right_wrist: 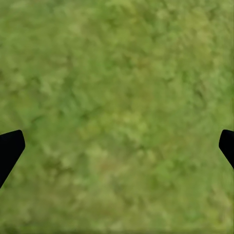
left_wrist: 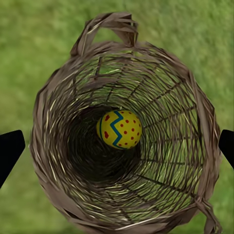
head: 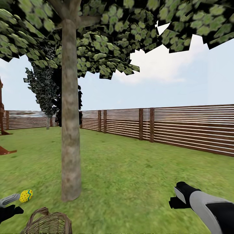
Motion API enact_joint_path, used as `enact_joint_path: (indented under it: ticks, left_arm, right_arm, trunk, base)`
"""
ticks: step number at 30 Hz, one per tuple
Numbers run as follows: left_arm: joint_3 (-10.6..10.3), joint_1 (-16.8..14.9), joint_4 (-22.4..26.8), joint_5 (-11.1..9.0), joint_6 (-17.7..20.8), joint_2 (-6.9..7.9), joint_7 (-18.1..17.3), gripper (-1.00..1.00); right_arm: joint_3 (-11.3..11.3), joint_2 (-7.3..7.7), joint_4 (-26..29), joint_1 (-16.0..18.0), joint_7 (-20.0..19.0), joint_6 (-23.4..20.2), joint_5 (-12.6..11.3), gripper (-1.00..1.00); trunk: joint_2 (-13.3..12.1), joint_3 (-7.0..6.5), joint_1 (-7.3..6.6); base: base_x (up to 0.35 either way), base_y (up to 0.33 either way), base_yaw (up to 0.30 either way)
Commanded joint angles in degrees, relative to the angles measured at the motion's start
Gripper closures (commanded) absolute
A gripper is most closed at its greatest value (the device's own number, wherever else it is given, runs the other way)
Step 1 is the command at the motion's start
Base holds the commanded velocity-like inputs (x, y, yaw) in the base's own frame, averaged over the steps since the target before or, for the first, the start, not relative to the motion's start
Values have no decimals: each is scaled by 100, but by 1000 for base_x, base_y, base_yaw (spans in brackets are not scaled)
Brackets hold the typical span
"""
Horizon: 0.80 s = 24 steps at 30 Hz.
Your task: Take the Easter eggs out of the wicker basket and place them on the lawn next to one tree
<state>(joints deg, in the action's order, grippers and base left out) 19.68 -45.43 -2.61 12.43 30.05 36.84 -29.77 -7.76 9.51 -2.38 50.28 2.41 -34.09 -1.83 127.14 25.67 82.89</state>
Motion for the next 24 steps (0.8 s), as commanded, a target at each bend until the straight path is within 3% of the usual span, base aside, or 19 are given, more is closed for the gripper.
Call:
enact_joint_path:
  ticks: [1,24]
  left_arm:
    - [50,-9,-11,51,14,-9,-10,-100]
    - [59,-9,-10,40,18,-127,-3,-100]
  right_arm:
    - [-33,-1,-8,8,5,-10,-20,-100]
    - [-33,6,-8,8,5,-10,-20,-100]
  trunk:
    - [46,26,22]
    - [968,439,527]
  base:
    - [0,0,0]
    - [0,0,0]
